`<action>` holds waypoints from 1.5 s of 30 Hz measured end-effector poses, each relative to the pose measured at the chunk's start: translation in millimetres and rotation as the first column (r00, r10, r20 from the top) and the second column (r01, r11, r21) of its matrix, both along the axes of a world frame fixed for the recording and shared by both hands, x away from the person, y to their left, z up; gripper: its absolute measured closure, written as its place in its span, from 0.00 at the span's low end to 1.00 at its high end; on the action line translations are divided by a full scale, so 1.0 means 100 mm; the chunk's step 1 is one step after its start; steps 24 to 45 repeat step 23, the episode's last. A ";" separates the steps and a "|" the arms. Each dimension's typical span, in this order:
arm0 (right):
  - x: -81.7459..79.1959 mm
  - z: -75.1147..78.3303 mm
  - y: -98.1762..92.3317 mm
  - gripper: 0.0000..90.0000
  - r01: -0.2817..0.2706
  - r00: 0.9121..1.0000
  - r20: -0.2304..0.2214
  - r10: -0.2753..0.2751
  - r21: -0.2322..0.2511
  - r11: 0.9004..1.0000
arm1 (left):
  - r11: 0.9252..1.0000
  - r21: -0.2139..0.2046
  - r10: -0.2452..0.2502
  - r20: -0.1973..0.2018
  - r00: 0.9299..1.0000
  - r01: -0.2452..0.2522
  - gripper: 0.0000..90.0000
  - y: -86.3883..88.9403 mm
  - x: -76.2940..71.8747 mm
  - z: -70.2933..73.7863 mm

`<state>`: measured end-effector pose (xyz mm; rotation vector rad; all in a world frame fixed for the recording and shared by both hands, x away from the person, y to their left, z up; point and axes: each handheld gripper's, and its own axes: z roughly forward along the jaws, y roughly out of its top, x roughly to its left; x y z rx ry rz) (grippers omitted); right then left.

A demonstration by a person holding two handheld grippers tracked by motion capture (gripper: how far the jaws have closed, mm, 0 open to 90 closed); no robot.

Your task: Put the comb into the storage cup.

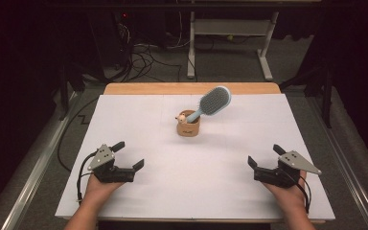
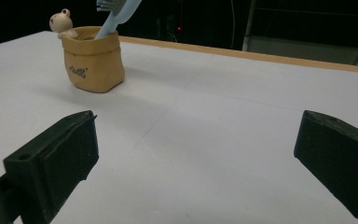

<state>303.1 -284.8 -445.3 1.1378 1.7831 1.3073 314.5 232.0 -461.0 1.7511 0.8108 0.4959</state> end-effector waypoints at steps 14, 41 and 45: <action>-0.13 0.06 -0.06 0.01 -0.011 0.998 0.065 0.008 0.035 0.999 | 1.000 -0.026 -0.004 -0.001 1.000 0.004 0.00 0.01 -0.07 0.00; -0.17 0.05 -0.05 0.01 -0.014 0.998 0.063 0.012 0.025 1.000 | 0.999 -0.037 -0.001 0.005 1.000 0.001 0.00 0.03 -0.08 0.02; -0.17 0.05 -0.05 0.01 -0.014 0.998 0.063 0.012 0.025 1.000 | 0.999 -0.037 -0.001 0.005 1.000 0.001 0.00 0.03 -0.08 0.02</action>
